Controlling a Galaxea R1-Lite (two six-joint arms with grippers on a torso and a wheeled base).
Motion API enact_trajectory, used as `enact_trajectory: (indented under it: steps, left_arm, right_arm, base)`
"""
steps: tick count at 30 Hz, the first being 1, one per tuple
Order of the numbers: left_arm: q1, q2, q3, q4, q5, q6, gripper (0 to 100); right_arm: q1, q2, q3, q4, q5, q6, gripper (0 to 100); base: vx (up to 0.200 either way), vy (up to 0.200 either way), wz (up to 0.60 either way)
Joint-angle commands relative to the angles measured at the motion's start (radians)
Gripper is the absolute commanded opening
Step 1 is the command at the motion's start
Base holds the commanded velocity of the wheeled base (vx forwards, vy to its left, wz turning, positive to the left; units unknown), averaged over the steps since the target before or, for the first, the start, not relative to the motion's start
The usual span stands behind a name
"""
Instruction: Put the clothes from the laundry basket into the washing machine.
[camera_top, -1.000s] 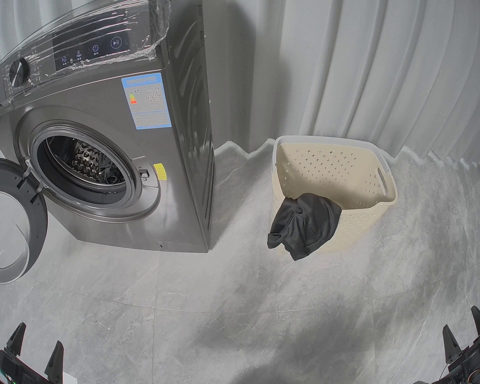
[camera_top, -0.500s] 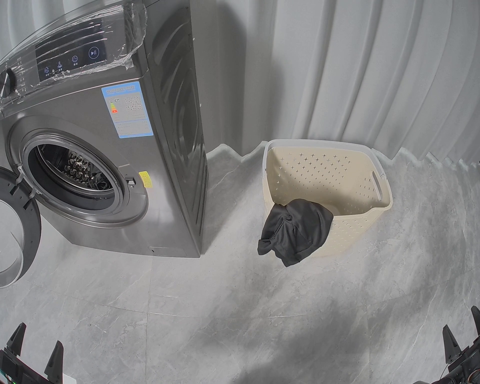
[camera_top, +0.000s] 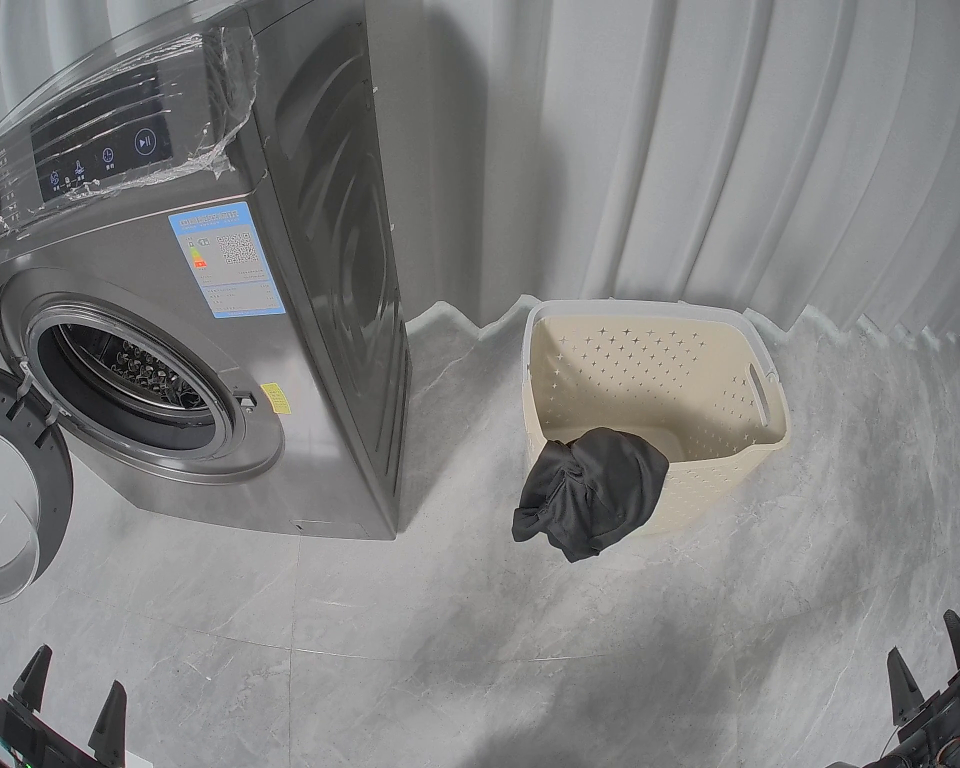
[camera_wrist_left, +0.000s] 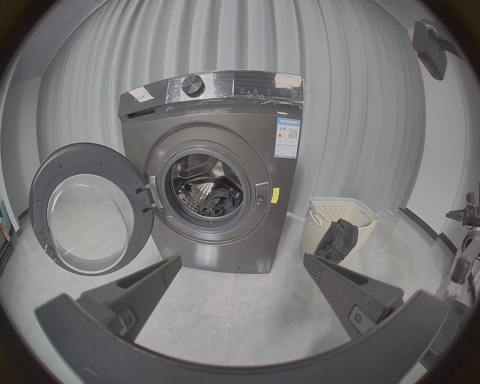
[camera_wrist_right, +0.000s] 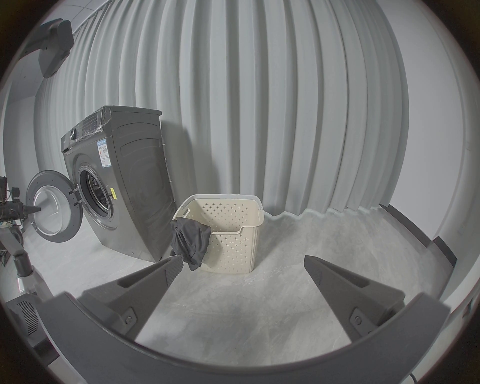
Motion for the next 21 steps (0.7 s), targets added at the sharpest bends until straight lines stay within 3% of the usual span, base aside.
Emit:
enact_trajectory:
  steps: [1, 5, 9, 12, 13, 15, 21]
  left_arm:
    - [0.000, -0.012, 0.016, 0.001, 0.000, 0.000, 100]
    - [0.000, -0.012, 0.016, 0.001, 0.000, 0.005, 100]
    - [0.000, -0.012, 0.016, 0.001, -0.001, 0.009, 100]
    - [0.000, -0.012, 0.016, 0.001, -0.003, 0.009, 100]
    - [0.000, -0.012, 0.016, 0.001, -0.003, 0.009, 100]
    - [0.000, -0.012, 0.015, -0.001, -0.003, 0.009, 100]
    - [0.000, -0.012, 0.016, 0.001, -0.003, 0.009, 100]
  right_arm:
    - [0.004, -0.016, -0.107, -0.042, 0.000, 0.007, 100]
    - [0.032, 0.107, -0.214, 0.029, 0.018, -0.002, 100]
    - [0.082, 0.335, -0.208, 0.069, 0.135, 0.009, 100]
    - [0.098, 0.538, -0.228, 0.018, 0.178, 0.071, 100]
    - [0.098, 0.538, -0.228, 0.018, 0.178, 0.071, 100]
    - [0.135, 0.740, -0.245, -0.117, 0.202, 0.084, 100]
    - [0.296, 1.090, -0.254, -0.433, 0.195, 0.108, 100]
  base:
    - [0.000, 0.000, 0.00]
    - [0.000, 0.000, 0.00]
    - [0.000, 0.000, 0.00]
    - [0.000, 0.000, 0.00]
    - [0.000, 0.000, 0.00]
    - [0.000, 0.000, 0.00]
    - [0.000, 0.000, 0.00]
